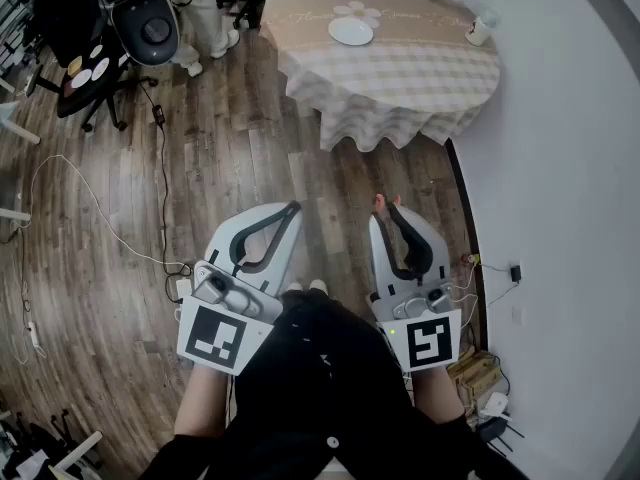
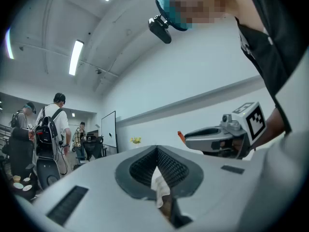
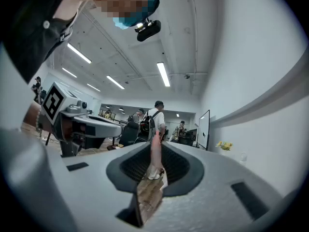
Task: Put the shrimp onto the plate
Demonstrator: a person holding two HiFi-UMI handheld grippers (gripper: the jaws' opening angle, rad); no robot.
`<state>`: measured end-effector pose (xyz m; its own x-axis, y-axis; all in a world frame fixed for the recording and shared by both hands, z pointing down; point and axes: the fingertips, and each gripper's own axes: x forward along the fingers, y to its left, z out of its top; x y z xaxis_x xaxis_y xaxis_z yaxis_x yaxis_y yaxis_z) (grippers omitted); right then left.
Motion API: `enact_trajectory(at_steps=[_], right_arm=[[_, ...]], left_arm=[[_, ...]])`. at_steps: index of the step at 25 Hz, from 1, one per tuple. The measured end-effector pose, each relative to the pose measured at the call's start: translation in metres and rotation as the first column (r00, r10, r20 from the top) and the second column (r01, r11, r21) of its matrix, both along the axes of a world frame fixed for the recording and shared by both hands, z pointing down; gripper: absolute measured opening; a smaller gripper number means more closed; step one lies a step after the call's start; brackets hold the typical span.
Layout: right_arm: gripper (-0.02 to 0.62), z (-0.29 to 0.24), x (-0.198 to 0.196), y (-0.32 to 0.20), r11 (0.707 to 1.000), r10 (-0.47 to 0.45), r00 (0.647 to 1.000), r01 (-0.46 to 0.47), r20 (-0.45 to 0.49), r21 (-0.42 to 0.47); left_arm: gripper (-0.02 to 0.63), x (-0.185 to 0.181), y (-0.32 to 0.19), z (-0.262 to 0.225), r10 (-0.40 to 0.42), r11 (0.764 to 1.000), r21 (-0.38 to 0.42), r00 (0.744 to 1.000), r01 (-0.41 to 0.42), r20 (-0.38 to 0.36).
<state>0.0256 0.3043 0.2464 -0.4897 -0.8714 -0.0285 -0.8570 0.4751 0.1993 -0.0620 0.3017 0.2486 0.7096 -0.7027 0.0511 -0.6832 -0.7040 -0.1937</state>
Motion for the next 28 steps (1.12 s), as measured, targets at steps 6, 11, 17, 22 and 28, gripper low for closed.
enact_trajectory(at_steps=[6, 11, 17, 22, 28], right_arm=[[0.044, 0.005, 0.000, 0.002, 1.000, -0.011, 1.000, 0.011, -0.020, -0.013], [0.045, 0.005, -0.001, 0.005, 1.000, -0.017, 1.000, 0.016, -0.009, -0.012], [0.046, 0.001, -0.006, 0.006, 0.999, -0.029, 0.999, 0.029, -0.024, 0.013], [0.046, 0.002, -0.010, 0.007, 0.999, -0.032, 0.999, 0.032, -0.031, 0.008], [0.046, 0.003, -0.011, 0.007, 1.000, -0.026, 0.999, 0.026, -0.046, 0.001]], left_arm=[[0.003, 0.000, 0.001, 0.002, -0.010, 1.000, -0.008, 1.000, 0.010, 0.002], [0.003, 0.002, 0.002, 0.002, 0.001, 1.000, 0.007, 1.000, -0.001, 0.011], [0.003, 0.000, 0.002, 0.002, 0.006, 1.000, 0.008, 1.000, -0.006, 0.008], [0.003, 0.000, 0.003, 0.001, 0.015, 1.000, 0.017, 1.000, -0.015, 0.016], [0.003, -0.002, 0.005, -0.002, 0.017, 1.000, 0.022, 1.000, -0.017, 0.013]])
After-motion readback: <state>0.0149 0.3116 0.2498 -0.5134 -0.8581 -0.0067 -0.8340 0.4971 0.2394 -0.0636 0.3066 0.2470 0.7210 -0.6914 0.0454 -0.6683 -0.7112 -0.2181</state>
